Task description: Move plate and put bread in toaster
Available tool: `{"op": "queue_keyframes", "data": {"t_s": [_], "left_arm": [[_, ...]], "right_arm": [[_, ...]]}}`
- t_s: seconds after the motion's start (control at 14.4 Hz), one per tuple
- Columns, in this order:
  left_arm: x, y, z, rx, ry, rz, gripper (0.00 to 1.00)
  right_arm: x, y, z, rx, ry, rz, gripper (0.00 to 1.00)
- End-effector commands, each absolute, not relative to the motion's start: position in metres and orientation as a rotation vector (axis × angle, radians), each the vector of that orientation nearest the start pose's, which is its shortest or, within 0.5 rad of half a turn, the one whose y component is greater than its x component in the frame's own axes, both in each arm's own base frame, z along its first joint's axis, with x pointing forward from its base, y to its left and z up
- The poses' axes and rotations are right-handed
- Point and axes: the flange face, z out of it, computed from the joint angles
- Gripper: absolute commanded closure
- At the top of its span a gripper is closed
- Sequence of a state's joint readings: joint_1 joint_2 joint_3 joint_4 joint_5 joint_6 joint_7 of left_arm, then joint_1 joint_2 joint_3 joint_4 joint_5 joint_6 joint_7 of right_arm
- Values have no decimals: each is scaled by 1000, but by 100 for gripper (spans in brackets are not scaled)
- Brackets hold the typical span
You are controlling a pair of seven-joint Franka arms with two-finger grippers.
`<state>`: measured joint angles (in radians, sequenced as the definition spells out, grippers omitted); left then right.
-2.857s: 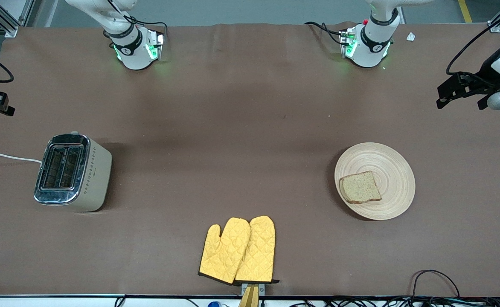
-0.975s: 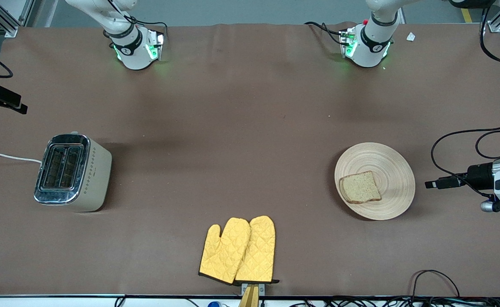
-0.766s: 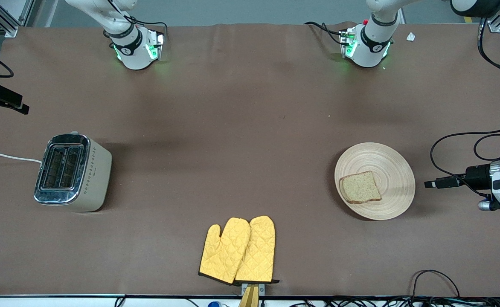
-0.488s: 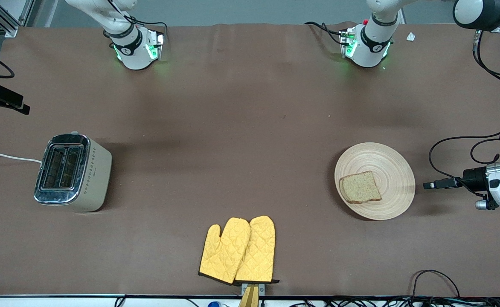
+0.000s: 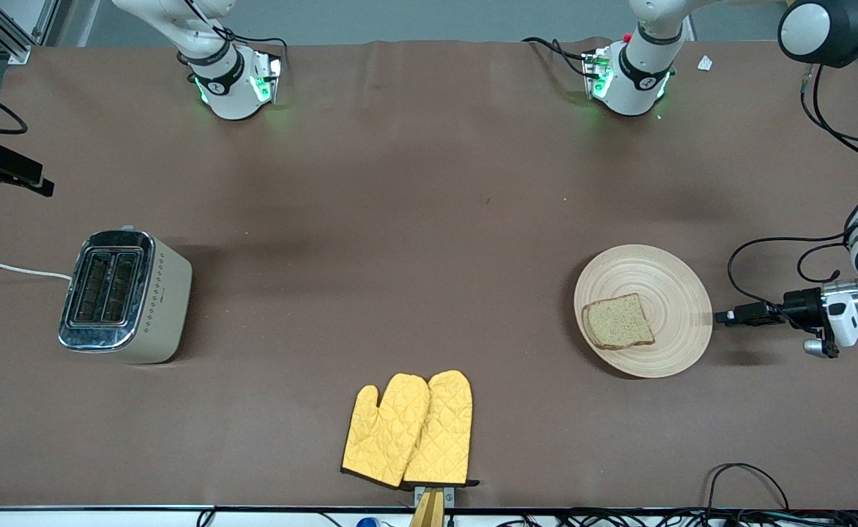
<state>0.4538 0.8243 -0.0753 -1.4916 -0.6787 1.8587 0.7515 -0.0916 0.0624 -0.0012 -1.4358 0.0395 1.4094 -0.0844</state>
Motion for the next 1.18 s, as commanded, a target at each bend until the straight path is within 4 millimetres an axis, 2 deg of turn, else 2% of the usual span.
{"op": "queue_keyframes", "data": {"t_s": [0.0, 0.14, 0.35, 0.63, 0.77, 0.98, 1.11], "left_arm": [[641, 208, 170, 2316, -47, -8, 48], [639, 205, 170, 2296, -59, -29, 53], [638, 203, 167, 2286, -143, 0, 67], [635, 201, 160, 2269, -158, -11, 74], [634, 200, 159, 2261, -161, -19, 78], [633, 200, 158, 2257, -171, -18, 82], [632, 199, 157, 2254, -192, -11, 83]], "right_arm": [[555, -45, 639, -3078, -10, 136, 0], [555, -44, 639, -3078, -12, 136, 0], [555, -44, 639, -3078, -14, 139, 0], [554, -45, 637, -3077, -24, 143, 0], [555, -36, 638, -3078, -49, 139, 0], [558, -11, 638, -3076, -99, 127, 0], [563, -13, 634, -3050, -85, 104, 0]]}}
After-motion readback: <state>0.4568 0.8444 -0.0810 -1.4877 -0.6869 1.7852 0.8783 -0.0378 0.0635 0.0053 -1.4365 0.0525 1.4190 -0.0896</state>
